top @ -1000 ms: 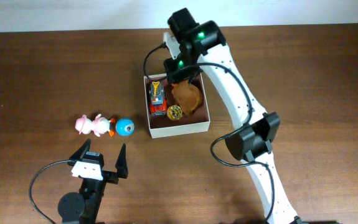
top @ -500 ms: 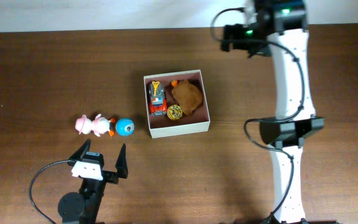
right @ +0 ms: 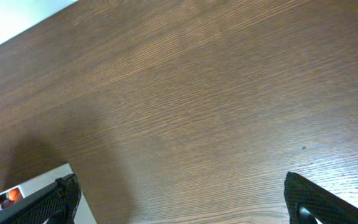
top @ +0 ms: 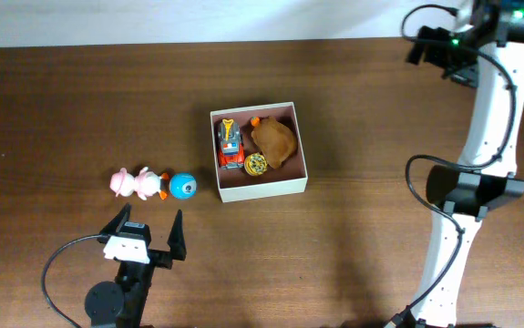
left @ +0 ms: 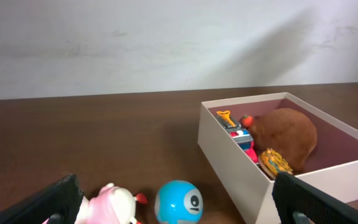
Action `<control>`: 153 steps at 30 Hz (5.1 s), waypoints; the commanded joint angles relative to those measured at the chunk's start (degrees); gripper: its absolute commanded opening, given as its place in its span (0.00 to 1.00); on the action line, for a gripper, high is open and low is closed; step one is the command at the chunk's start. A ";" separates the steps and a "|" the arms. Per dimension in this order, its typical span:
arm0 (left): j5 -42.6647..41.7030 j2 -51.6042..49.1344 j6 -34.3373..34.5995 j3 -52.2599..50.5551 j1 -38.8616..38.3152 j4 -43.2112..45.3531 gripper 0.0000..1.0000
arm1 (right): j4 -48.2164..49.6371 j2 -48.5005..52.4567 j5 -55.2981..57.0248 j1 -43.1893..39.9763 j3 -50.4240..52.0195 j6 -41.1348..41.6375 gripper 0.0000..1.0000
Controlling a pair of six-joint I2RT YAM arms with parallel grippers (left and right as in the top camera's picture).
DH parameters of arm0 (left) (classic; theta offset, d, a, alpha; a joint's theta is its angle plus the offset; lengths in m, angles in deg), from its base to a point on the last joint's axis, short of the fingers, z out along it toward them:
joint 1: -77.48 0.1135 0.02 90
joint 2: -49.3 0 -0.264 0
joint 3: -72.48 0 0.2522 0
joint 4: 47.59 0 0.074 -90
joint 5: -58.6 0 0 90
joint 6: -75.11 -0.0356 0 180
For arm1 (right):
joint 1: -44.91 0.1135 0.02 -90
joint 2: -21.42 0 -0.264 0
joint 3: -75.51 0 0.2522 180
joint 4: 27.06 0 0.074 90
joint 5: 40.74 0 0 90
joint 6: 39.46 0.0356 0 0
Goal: Pack container
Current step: 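Raise the right gripper and move it to the upper right, then move the left gripper to the pink-white plush toy and grasp it, then lift the pink plush toy and lower it into the box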
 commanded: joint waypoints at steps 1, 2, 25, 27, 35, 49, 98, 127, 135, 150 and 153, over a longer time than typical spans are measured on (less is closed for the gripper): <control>1.44 0.50 -0.68 -0.33 -0.26 -0.24 1.00 | -0.33 -2.16 -1.20 0.35 0.33 0.31 0.99; 1.79 0.50 -0.68 -0.33 -0.26 -0.24 1.00 | -0.33 -2.16 -1.20 0.37 0.33 0.31 0.99; -9.53 -2.16 3.67 7.23 -0.15 -4.20 1.00 | -0.33 -2.16 -1.18 0.37 0.33 0.31 0.99; -8.37 -5.35 3.65 12.55 -0.15 -8.50 1.00 | -0.33 -2.16 -1.18 0.37 0.33 0.31 0.99; -8.24 -33.42 0.57 43.76 -0.15 -29.62 1.00 | -0.33 -2.16 -1.18 0.37 0.33 0.28 0.99; -17.33 -71.49 0.61 66.16 -0.15 -47.65 1.00 | -0.33 -2.16 -1.18 0.37 0.33 0.31 0.99; 15.80 -101.46 15.67 65.81 -1.22 -39.60 0.32 | -0.33 -2.16 -1.18 0.37 0.33 0.31 0.99; 16.22 -107.56 15.67 76.59 -2.78 -48.43 0.02 | -0.33 -2.16 -1.18 0.37 0.33 0.31 0.99; 15.76 -107.34 15.67 98.68 -3.23 -67.49 0.02 | -0.33 -2.16 -1.18 0.37 0.33 0.31 0.99; 10.29 -105.90 20.87 115.91 -27.30 -76.15 0.02 | -0.33 -2.16 -1.18 0.37 0.33 0.31 0.99; 14.14 -106.03 25.05 115.91 -31.91 -75.60 0.02 | -0.33 -2.16 -1.18 0.37 0.33 0.31 0.99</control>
